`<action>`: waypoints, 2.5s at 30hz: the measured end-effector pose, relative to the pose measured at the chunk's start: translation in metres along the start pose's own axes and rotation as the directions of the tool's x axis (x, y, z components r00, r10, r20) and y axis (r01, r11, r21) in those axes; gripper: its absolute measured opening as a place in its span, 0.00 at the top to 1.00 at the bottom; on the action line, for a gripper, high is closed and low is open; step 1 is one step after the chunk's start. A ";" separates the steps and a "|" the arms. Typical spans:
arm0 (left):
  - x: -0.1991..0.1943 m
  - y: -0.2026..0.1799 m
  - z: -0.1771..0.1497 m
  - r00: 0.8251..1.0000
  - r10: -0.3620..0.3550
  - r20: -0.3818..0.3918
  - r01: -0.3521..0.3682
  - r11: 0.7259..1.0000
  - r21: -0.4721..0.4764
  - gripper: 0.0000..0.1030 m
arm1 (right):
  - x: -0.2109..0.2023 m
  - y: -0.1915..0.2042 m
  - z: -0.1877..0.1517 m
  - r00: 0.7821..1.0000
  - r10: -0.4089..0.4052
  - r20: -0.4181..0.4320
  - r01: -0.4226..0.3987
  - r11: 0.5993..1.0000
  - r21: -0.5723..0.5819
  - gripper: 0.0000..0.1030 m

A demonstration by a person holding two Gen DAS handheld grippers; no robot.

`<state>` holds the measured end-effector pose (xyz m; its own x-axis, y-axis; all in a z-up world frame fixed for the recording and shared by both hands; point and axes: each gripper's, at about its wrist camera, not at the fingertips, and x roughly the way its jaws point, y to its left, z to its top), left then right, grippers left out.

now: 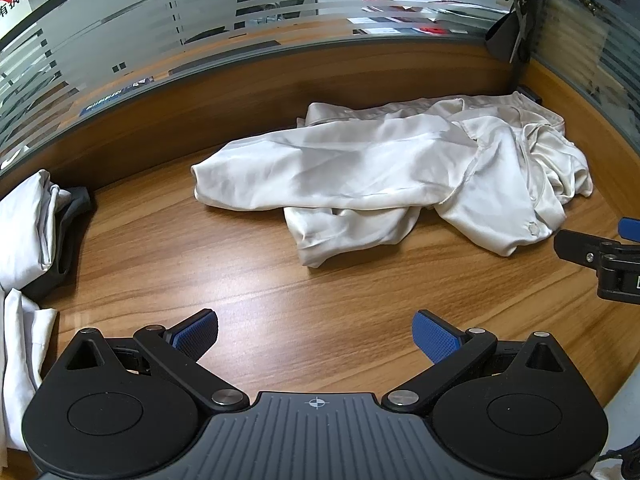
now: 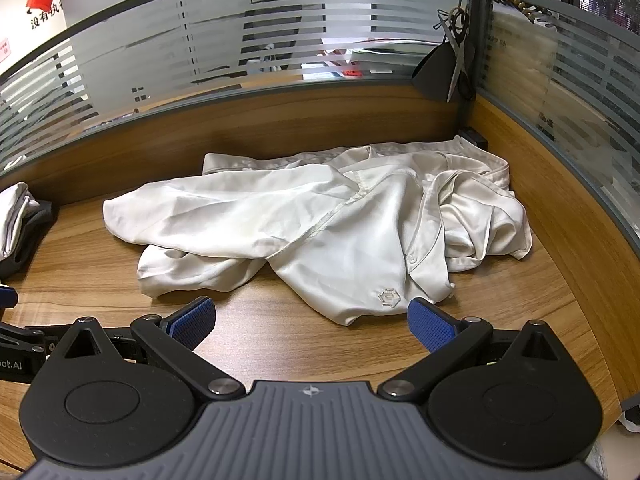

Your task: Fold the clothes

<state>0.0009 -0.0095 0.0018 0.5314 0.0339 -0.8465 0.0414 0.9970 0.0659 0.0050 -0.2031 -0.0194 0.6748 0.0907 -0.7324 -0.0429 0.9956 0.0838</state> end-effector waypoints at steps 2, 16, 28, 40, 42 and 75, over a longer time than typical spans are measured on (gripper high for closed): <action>0.001 0.000 0.000 1.000 -0.001 -0.003 0.001 1.000 0.001 0.00 | 0.001 0.000 0.000 1.000 -0.001 -0.002 0.001 1.000 0.002 0.00; 0.005 -0.014 0.006 1.000 -0.018 -0.004 0.018 0.999 0.047 0.00 | 0.000 -0.008 0.002 1.000 -0.010 -0.003 0.010 1.000 0.012 0.00; 0.045 -0.089 0.038 0.990 -0.141 0.008 0.139 0.984 0.115 0.00 | -0.016 -0.063 -0.007 0.997 -0.064 -0.037 0.065 0.997 0.040 0.00; 0.101 -0.191 0.070 0.968 -0.240 -0.078 0.248 0.962 0.116 0.00 | -0.021 -0.168 -0.024 0.980 -0.163 -0.116 0.178 0.975 0.136 0.00; 0.111 -0.207 0.075 0.961 -0.262 -0.088 0.269 0.959 0.085 0.00 | -0.020 -0.184 -0.027 0.976 -0.172 -0.131 0.190 0.971 0.144 0.00; 0.151 -0.192 0.077 0.989 -0.144 -0.043 0.141 0.988 -0.059 0.97 | 0.006 -0.240 -0.011 0.973 -0.146 -0.178 0.167 0.980 0.108 0.00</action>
<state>0.1387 -0.2008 -0.0977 0.4826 -0.1070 -0.8693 0.0665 0.9941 -0.0854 0.0116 -0.4411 -0.0515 0.5315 -0.0527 -0.8454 0.1501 0.9881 0.0327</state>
